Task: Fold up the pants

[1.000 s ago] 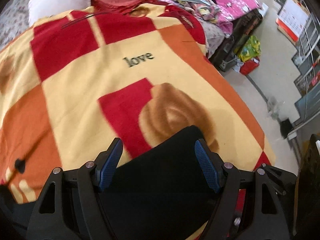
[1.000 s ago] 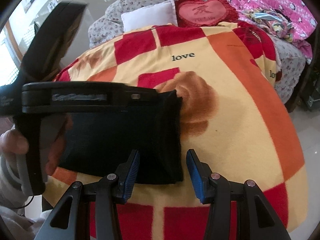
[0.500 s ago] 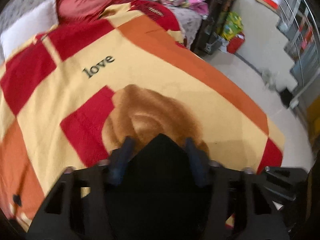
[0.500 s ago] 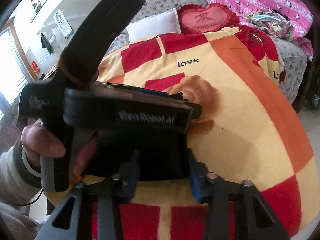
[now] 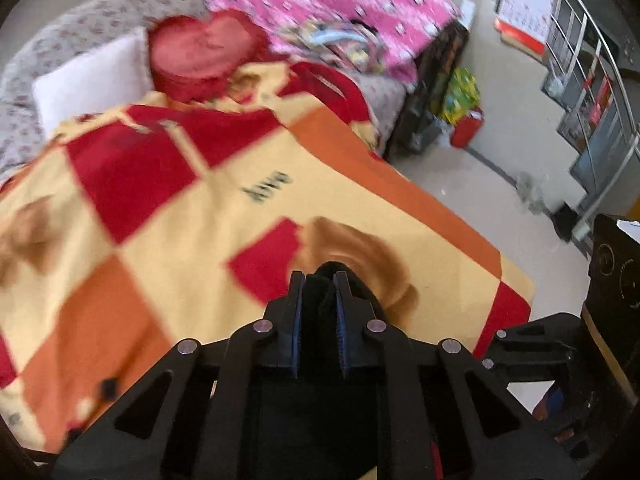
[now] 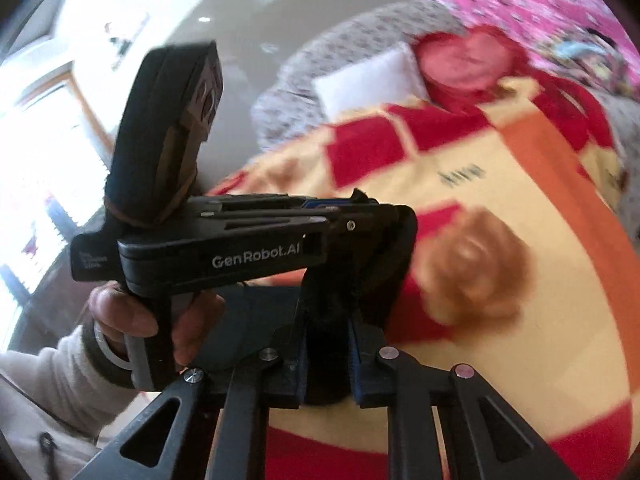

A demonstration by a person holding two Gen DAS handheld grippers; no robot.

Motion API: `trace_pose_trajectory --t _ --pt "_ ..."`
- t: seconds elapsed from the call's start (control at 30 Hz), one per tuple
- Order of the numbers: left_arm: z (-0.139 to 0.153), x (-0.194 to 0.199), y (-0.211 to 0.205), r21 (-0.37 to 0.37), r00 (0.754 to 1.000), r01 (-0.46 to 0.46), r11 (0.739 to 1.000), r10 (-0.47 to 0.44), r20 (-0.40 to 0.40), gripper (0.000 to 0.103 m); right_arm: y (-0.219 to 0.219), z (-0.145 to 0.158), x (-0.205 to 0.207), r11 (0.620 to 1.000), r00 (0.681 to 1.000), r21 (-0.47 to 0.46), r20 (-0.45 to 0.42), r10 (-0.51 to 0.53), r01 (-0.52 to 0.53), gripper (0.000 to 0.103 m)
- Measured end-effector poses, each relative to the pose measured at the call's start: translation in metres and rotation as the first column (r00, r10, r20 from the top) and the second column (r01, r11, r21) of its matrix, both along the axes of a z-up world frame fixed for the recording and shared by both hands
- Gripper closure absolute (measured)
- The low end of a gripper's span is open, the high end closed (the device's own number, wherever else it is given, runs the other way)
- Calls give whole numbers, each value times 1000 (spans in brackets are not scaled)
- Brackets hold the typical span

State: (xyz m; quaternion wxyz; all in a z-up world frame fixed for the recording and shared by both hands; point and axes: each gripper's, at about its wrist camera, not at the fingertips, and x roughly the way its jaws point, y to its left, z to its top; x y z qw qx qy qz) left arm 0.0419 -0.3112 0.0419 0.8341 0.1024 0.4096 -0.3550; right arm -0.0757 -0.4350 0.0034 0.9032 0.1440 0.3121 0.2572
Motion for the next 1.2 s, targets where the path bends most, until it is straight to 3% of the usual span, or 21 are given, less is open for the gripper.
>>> trace_pose_trajectory --t 0.13,0.3,0.5,0.67,0.77,0.87,0.93,1.0,1.07,1.2 --pt "27 -5 63 -22 995 -96 995 97 36 90 41 24 9 990 989 33 55 137 -139 88" --pt "30 -21 132 -3 976 -210 978 210 63 90 104 25 22 954 953 19 51 299 -301 88" --pt "-5 -31 206 5 926 -378 926 378 -15 90 181 -16 39 903 902 -17 -68 427 -429 88" --pt "-40 -34 239 7 884 -457 890 455 -108 90 226 -61 48 870 859 -58 -201 471 -490 86" --pt "-47 -42 246 21 872 -477 879 476 -112 90 227 -54 47 871 862 -72 -203 465 -487 81" --pt "-44 -51 252 -5 874 -472 882 466 -138 90 208 -29 41 876 874 -100 -183 450 -472 73" --pt "-39 -58 255 -24 874 -473 880 466 -139 81 183 -11 40 905 909 -115 -136 395 -410 72" --pt "-37 -60 255 -35 873 -473 880 464 -151 60 161 -1 39 931 932 -85 -109 346 -356 72" --pt "-38 -64 254 -61 867 -482 874 465 -178 48 145 1 47 953 953 -70 -87 290 -296 72" --pt "-44 -66 249 -70 851 -506 860 485 -200 42 150 -15 65 944 972 -245 -130 195 -222 72"
